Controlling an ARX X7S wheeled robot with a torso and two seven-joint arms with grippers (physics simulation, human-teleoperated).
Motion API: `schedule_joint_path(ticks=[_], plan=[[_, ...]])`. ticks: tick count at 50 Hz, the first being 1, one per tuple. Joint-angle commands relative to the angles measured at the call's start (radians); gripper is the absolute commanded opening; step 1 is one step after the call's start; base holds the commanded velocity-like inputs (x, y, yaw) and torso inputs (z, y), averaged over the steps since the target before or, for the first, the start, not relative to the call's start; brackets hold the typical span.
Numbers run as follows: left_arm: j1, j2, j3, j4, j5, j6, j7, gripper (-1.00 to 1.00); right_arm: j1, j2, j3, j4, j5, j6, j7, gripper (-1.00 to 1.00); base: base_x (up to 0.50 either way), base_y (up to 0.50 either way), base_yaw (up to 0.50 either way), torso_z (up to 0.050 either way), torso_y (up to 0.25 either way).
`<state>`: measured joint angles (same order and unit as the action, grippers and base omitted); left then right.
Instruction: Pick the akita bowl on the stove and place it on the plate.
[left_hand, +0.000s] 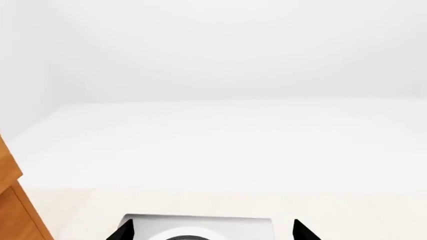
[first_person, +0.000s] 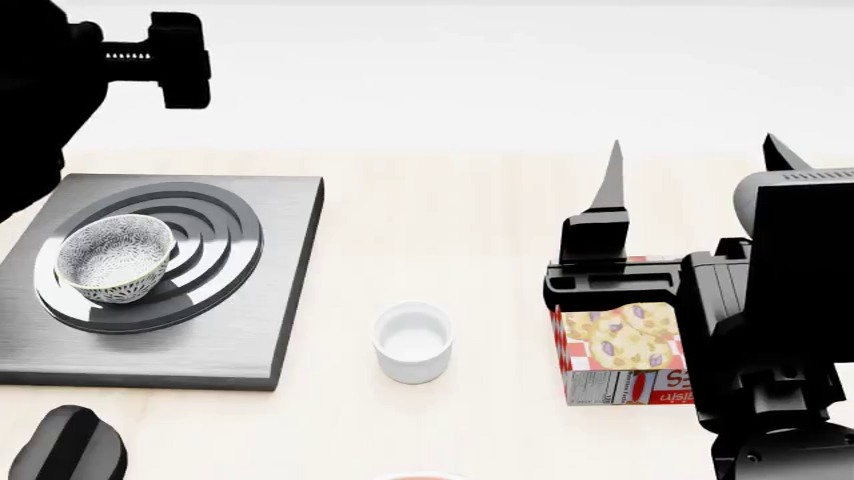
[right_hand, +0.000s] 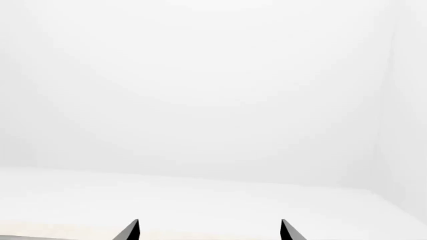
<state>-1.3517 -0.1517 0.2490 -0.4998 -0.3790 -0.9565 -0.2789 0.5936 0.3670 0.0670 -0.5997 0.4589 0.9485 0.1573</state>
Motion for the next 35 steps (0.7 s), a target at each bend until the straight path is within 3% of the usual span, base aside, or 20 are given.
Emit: schedule_joint_path(ticks=[1, 12, 19, 27, 35], plan=[[0.011, -0.006, -0.009, 0.001, -0.015, 0.033, 0.016, 1.0, -0.001, 0.001, 0.001, 0.002, 0.005, -0.004, 0.002, 1.0, 0.0, 0.0, 0.0, 0.0, 0.0], [0.023, -0.02, 0.021, 0.014, -0.005, 0.086, 0.045, 1.0, -0.002, 0.004, -0.002, 0.004, 0.007, -0.007, 0.004, 1.0, 0.0, 0.0, 0.0, 0.0, 0.0], [0.019, -0.024, 0.045, 0.027, 0.005, 0.095, 0.053, 1.0, 0.001, 0.006, -0.002, 0.002, 0.011, -0.004, 0.006, 1.0, 0.0, 0.0, 0.0, 0.0, -0.232], [0.027, -0.032, 0.064, 0.043, 0.012, 0.106, 0.057, 1.0, -0.001, 0.007, -0.002, 0.002, 0.014, -0.005, 0.009, 1.0, 0.0, 0.0, 0.0, 0.0, -0.014], [0.027, -0.035, 0.061, 0.037, 0.006, 0.111, 0.059, 1.0, -0.002, 0.008, -0.003, 0.004, 0.017, -0.008, 0.01, 1.0, 0.0, 0.0, 0.0, 0.0, -0.209]])
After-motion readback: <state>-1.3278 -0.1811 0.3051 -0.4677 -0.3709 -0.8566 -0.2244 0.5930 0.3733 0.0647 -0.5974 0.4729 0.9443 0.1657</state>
